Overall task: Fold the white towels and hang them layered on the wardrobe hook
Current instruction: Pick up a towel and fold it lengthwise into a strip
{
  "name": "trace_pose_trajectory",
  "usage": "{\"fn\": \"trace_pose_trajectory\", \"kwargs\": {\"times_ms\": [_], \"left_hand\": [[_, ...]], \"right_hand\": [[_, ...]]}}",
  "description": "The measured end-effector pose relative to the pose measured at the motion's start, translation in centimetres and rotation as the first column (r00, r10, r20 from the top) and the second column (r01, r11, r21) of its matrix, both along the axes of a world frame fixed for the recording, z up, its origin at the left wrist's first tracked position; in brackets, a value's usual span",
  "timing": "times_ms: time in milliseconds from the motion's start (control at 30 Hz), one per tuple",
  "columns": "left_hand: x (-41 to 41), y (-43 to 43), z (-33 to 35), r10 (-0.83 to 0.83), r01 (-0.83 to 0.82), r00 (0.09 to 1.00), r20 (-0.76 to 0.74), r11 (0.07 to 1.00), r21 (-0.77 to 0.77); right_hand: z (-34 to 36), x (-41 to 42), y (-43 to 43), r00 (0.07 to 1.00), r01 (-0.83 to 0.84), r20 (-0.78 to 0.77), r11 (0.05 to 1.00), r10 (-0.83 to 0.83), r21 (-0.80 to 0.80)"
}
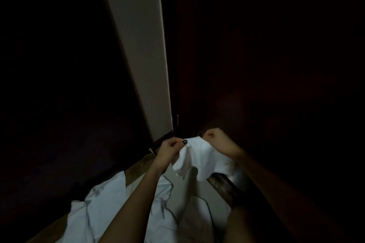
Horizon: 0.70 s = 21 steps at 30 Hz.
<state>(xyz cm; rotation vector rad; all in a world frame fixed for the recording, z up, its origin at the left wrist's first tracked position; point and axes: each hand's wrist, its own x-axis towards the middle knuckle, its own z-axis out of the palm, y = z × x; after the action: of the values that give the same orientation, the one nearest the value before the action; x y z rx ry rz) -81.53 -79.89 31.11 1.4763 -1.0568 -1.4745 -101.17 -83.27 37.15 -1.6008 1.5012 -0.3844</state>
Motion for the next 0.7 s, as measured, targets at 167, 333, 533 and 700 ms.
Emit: {"fn": "trace_pose_trajectory", "kwargs": {"times_ms": [167,333,533,700], "left_hand": [[4.6,4.7,14.2,0.219,-0.200,0.936,-0.275,0.975,0.094],[11.5,9.9,26.7,0.392,-0.356,0.845,-0.362,0.920,0.166],[22.5,17.4,37.2,0.482,-0.499,0.783,-0.394,0.864,0.066],[30.6,24.1,42.0,0.610,-0.666,0.675,-0.416,0.746,0.014]], "right_hand": [[12.3,6.1,5.0,0.996,0.075,0.061,0.979,-0.065,-0.190],[22.3,13.9,12.7,0.949,0.170,0.297,0.965,-0.106,-0.198],[30.7,25.9,20.0,0.905,-0.078,0.414,0.994,0.104,-0.079],[34.3,34.6,24.7,0.848,-0.232,0.458,0.964,0.266,-0.130]]}}
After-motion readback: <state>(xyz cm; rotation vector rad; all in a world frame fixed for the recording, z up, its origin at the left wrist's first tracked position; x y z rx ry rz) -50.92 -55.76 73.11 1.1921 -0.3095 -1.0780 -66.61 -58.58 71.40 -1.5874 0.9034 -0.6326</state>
